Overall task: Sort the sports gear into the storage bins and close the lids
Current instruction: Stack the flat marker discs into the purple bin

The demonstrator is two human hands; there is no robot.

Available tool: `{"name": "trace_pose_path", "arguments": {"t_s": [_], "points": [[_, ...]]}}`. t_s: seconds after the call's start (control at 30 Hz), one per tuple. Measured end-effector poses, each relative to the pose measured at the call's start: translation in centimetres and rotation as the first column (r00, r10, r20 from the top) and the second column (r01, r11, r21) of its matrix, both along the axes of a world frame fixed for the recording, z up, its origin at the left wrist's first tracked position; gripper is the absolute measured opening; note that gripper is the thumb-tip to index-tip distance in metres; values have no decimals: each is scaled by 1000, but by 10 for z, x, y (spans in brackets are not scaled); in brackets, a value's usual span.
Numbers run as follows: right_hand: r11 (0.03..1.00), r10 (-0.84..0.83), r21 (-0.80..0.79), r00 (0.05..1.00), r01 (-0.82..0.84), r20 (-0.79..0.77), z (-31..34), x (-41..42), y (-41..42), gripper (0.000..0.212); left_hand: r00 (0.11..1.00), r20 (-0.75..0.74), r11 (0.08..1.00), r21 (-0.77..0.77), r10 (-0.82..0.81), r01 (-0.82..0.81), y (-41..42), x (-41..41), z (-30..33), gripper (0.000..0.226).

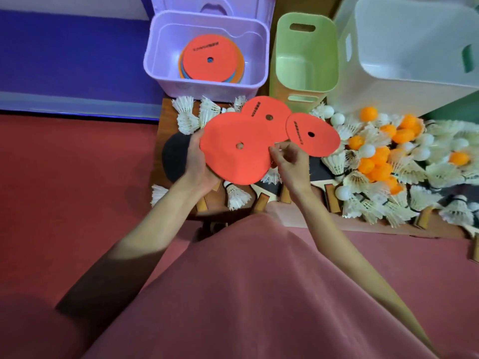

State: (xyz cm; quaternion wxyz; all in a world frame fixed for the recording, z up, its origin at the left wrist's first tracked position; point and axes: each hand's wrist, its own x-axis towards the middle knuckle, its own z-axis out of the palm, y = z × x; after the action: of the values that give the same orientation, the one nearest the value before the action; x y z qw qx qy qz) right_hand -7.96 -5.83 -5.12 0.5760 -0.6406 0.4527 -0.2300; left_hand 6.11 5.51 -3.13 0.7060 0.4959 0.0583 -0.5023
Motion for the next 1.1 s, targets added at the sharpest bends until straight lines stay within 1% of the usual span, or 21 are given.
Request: {"name": "trace_pose_path", "arguments": {"t_s": [0.07, 0.13, 0.2, 0.23, 0.3, 0.33, 0.4, 0.47, 0.6, 0.63, 0.7, 0.73, 0.8, 0.83, 0.9, 0.93, 1.0, 1.1], "points": [[998, -64, 23, 997, 65, -45, -11, -9, -11, 13, 1000, -4, 1000, 18, -2, 2, -7, -4, -1, 50], [968, -235, 66, 969, 241, -80, -25, -18, -23, 12, 1000, 5, 999, 32, -11, 11, -14, -10, 1, 49], [899, -404, 136, 909, 415, -104, -37, -26, -35, 24, 1000, 14, 998, 56, -9, 8, -20, -16, 5, 46], [870, -447, 170, 887, 462, -118, -40, -28, -41, 33, 1000, 11, 998, 68, -6, 5, -23, -18, 4, 45], [840, -467, 234, 871, 490, -149, -46, -31, -50, 43, 1000, -7, 996, 90, 8, -7, -26, -20, 4, 43], [830, -466, 265, 871, 491, -155, -49, -32, -54, 41, 1000, -22, 995, 101, 19, -17, -27, -21, 4, 41], [807, -475, 317, 867, 498, -152, -49, -30, -60, 30, 998, -43, 992, 125, 39, -33, -30, -22, 2, 39], [802, -494, 296, 855, 518, -157, -48, -28, -65, 25, 997, -56, 991, 128, 56, -48, -31, -22, 1, 39], [796, -532, 233, 829, 559, -172, -45, -29, -74, 34, 993, -54, 985, 141, 104, -96, -31, -23, -1, 39], [793, -532, 236, 828, 561, -178, -43, -29, -76, 31, 992, -51, 983, 153, 114, -105, -30, -22, -3, 40], [783, -544, 247, 821, 571, -172, -43, -30, -79, 17, 990, -46, 977, 174, 134, -124, -31, -21, -2, 41], [772, -559, 260, 814, 580, -156, -43, -31, -80, 13, 988, -43, 975, 177, 146, -136, -31, -21, -2, 41], [778, -568, 271, 819, 567, -84, -38, -33, -78, 14, 986, -33, 973, 174, 163, -155, -32, -21, -2, 40], [806, -541, 270, 840, 526, -21, -32, -36, -75, 17, 985, -30, 971, 172, 171, -164, -33, -21, -3, 41], [872, -440, 291, 891, 393, 114, -22, -40, -69, 21, 984, -25, 970, 176, 174, -167, -35, -21, -3, 42], [889, -398, 311, 902, 335, 168, -17, -41, -65, 21, 985, -21, 970, 180, 172, -166, -36, -22, -2, 43], [900, -366, 344, 894, 269, 258, -8, -43, -62, 20, 984, -19, 967, 191, 177, -170, -39, -25, 1, 42], [904, -357, 368, 855, 216, 376, 3, -44, -64, 17, 982, -18, 963, 197, 189, -182, -42, -28, 3, 41]]}}
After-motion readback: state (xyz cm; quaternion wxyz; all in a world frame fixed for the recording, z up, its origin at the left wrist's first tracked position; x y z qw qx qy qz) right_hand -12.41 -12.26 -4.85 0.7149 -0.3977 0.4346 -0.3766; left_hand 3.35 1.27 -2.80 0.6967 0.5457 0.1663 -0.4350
